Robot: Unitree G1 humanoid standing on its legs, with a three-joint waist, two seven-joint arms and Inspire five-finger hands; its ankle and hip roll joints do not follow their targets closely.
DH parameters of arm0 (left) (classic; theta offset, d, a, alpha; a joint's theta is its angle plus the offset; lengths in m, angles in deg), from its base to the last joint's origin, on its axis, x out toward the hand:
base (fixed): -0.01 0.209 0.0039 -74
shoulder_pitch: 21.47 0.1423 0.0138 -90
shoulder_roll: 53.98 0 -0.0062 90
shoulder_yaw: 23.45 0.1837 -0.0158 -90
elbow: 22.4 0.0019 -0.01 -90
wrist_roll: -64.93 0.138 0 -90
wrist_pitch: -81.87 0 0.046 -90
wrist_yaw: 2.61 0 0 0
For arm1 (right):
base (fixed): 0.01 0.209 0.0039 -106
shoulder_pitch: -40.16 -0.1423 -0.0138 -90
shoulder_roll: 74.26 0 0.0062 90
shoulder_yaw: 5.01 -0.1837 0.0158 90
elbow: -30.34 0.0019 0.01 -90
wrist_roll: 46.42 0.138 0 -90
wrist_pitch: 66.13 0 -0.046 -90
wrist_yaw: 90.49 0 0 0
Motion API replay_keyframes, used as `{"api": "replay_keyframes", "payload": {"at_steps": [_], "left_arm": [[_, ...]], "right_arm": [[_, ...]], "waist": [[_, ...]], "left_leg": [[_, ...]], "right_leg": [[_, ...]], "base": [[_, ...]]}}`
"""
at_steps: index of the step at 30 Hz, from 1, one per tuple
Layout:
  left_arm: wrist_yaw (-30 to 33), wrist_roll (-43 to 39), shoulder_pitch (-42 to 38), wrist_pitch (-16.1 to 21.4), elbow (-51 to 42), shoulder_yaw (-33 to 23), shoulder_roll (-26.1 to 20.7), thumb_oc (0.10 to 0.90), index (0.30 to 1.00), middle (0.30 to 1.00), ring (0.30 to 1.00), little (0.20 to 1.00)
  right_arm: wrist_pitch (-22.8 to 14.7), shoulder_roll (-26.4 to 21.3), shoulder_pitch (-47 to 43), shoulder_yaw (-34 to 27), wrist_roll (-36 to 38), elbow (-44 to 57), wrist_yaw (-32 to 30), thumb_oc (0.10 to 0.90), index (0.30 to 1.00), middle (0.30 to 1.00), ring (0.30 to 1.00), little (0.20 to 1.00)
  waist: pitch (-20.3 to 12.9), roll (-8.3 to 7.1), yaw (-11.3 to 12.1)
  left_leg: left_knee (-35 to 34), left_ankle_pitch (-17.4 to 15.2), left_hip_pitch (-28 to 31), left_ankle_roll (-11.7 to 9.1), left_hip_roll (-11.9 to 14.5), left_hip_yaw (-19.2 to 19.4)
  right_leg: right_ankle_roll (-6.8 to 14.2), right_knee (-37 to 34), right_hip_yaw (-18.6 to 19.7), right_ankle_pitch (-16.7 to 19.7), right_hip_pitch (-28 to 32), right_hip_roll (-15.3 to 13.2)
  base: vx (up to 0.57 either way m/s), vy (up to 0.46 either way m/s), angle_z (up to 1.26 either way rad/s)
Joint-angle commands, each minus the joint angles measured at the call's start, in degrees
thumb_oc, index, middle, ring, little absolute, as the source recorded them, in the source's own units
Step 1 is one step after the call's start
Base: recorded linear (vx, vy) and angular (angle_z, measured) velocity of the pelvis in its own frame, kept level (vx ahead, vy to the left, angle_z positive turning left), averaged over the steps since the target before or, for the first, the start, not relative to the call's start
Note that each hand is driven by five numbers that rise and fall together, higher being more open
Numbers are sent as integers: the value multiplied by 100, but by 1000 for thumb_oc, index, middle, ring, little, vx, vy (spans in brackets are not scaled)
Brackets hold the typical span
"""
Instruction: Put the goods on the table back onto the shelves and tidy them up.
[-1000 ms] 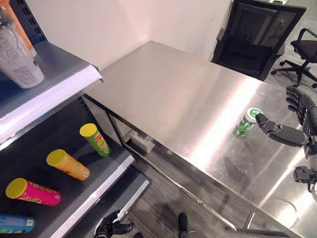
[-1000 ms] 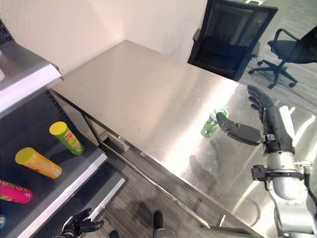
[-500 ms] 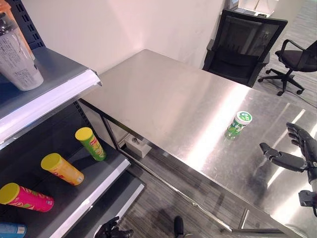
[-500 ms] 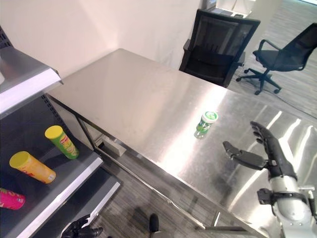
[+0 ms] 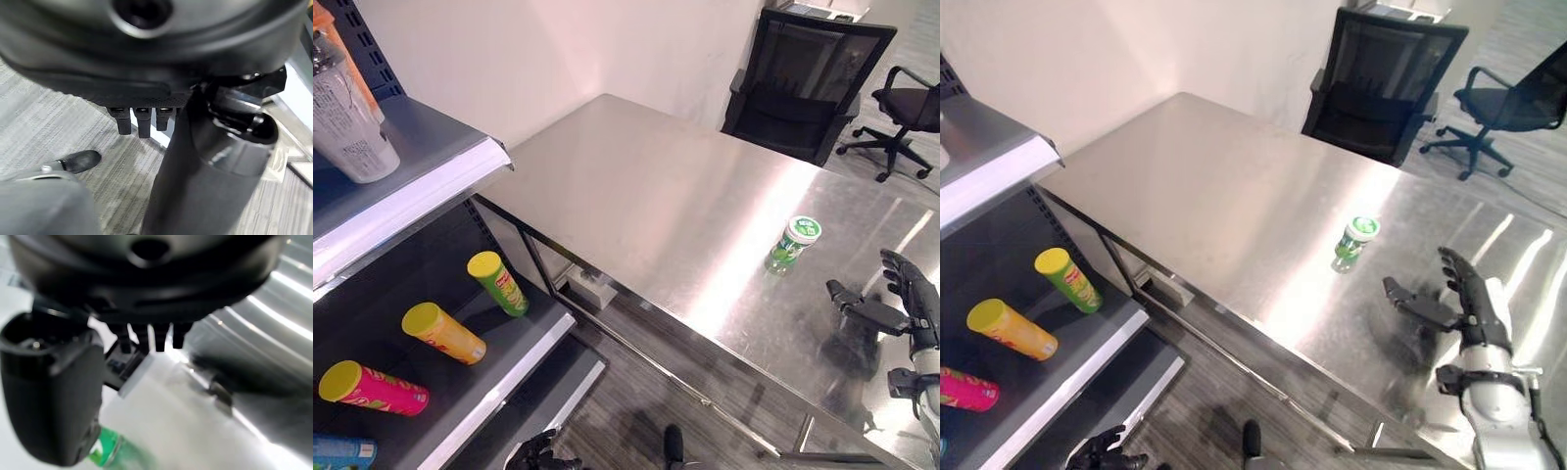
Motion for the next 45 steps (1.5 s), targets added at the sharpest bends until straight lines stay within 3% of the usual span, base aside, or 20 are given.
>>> {"api": "replay_keyframes", "payload": {"at_steps": [1,6,12,21,30,45], "left_arm": [[-32,145,-395,179,-19,50,-419,800,900,900,900,900],[-11,111,-344,184,-56,136,-529,800,900,900,900,900],[-34,80,-338,190,-88,175,-531,800,900,900,900,900],[-100,59,-275,222,-23,-6,-493,800,900,900,900,900],[-36,72,-260,228,-171,129,-516,800,900,900,900,900],[40,46,-180,190,-140,204,-557,800,900,900,900,900]], "right_arm": [[-422,-466,-758,-290,81,53,-450,800,900,900,900,900],[-406,-777,-1484,322,202,-663,-388,800,900,900,900,900],[-422,-803,-1702,612,310,-767,-240,800,900,900,900,900],[-578,-830,-1170,407,632,270,352,800,900,900,900,900],[-366,-856,-1724,812,-153,-386,-109,800,900,900,900,900],[-267,-706,-2450,1358,-273,-825,-364,800,900,900,900,900]], "waist": [[87,-192,151],[155,-214,383],[151,-223,449],[128,-255,441],[89,-244,553],[115,-229,734]], "left_leg": [[16,58,-319,-298,337,-238],[16,79,-398,-288,310,-400],[16,71,-372,-285,303,-441],[16,55,-356,-297,296,-488],[16,18,-309,-288,306,-530],[16,32,-343,-272,281,-668]], "right_leg": [[507,79,-206,-915,604,-309],[493,79,-300,-939,605,-300],[490,79,-347,-967,659,-305],[486,79,-420,-1002,737,-311],[482,79,-467,-1030,791,-312],[465,79,-542,-1060,830,-305]], "base": [[-2,-7,8],[19,-27,15],[15,-2,6],[10,-3,4],[1,-2,0],[4,0,4]]}}
